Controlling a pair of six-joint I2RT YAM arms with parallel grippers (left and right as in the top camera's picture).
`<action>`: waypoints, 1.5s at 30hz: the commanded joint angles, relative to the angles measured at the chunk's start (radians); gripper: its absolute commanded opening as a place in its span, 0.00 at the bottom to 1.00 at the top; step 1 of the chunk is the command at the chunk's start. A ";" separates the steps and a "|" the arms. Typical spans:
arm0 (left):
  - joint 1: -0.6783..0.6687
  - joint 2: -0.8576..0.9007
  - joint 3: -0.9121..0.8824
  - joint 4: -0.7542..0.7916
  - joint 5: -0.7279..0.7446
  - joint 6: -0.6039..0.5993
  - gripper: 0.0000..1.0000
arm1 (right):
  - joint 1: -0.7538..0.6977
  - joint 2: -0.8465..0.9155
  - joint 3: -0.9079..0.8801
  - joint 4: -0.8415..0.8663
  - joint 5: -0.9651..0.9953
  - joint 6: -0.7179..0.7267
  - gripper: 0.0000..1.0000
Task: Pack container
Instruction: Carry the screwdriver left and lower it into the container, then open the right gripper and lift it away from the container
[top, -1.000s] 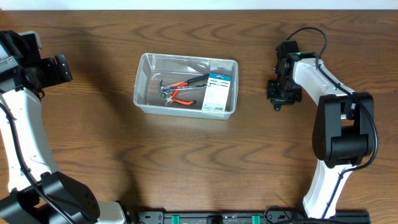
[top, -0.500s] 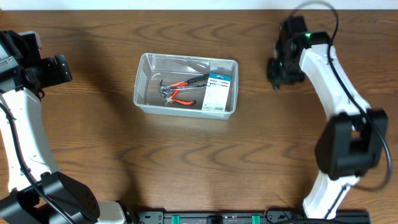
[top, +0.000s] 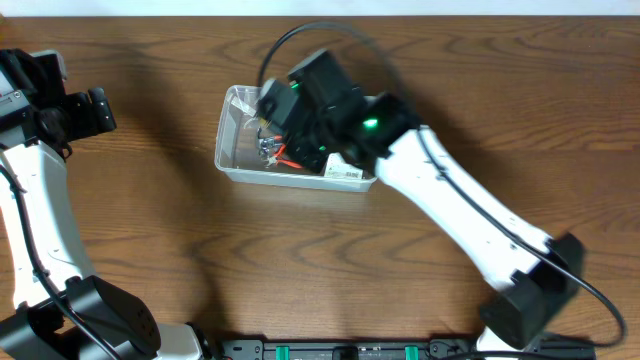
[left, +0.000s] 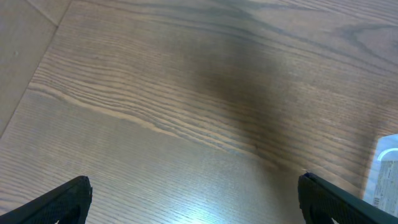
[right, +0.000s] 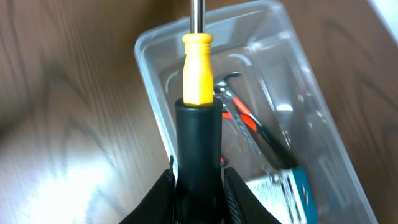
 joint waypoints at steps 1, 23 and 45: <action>0.003 0.007 0.006 0.000 -0.002 -0.006 0.98 | -0.010 0.104 -0.008 0.023 0.008 -0.259 0.01; 0.003 0.007 0.006 0.000 -0.002 -0.006 0.98 | -0.085 0.291 -0.008 0.147 -0.122 -0.388 0.03; 0.003 0.007 0.006 0.000 -0.002 -0.006 0.98 | -0.264 -0.106 0.027 0.114 0.069 0.184 0.72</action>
